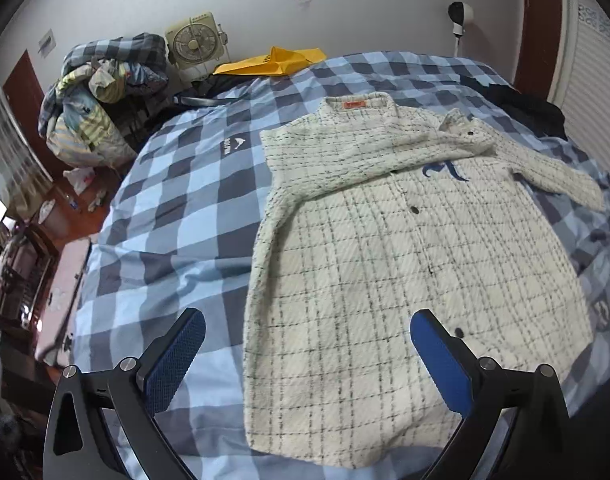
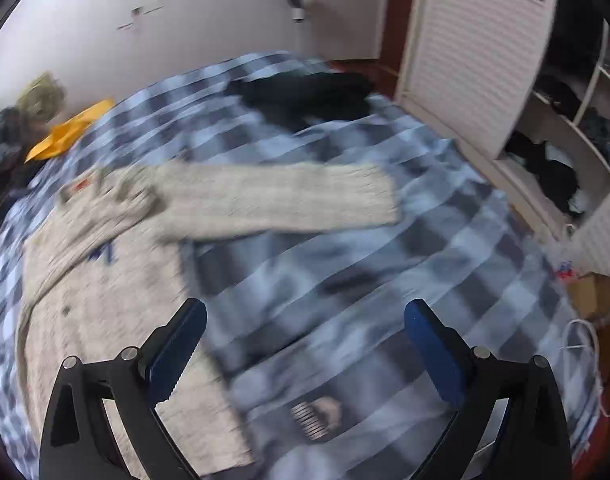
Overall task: Fold small clothes
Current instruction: 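Grasp the other sleeve cuff with the right gripper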
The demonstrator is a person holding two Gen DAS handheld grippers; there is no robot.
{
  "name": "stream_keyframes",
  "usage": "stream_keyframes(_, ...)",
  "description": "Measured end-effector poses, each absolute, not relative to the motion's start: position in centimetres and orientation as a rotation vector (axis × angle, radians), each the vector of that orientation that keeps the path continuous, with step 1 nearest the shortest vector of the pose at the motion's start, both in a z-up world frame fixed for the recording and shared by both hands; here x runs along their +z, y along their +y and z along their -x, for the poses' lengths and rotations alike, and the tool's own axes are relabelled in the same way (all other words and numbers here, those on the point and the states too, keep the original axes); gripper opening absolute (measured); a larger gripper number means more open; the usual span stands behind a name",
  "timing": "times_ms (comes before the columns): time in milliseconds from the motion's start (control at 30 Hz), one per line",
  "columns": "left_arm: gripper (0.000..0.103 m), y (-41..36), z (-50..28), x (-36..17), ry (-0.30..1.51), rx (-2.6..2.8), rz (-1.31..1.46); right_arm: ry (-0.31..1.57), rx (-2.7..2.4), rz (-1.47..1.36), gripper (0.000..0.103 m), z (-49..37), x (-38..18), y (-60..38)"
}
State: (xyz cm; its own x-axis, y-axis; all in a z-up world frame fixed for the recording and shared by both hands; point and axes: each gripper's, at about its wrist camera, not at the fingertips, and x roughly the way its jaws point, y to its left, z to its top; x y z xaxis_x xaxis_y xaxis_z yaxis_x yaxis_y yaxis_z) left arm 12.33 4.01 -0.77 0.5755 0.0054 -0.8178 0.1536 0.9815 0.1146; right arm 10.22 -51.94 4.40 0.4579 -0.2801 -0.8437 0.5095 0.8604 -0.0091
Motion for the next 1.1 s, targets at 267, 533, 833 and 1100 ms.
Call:
stream_keyframes(267,0.103,4.4,-12.7,-1.2,0.964,-0.055,-0.160,1.199,-0.517,-0.535,0.098,-17.8,-4.1,-62.3)
stream_keyframes(533,0.103,4.8,-14.3,-1.9,1.000,-0.016,-0.123,1.249,-0.682,-0.618,0.097,-22.5,-11.8,-70.8)
stream_keyframes(833,0.103,3.9,-15.1,-3.0,1.030,0.004,-0.151,1.216,-0.625,-0.954,0.092,-23.3,-16.9,-72.8)
stream_keyframes(1100,0.103,4.4,-15.2,-2.9,1.034,0.023,-0.126,1.129,-0.702,-0.860,0.011,-24.3,-14.6,-71.5)
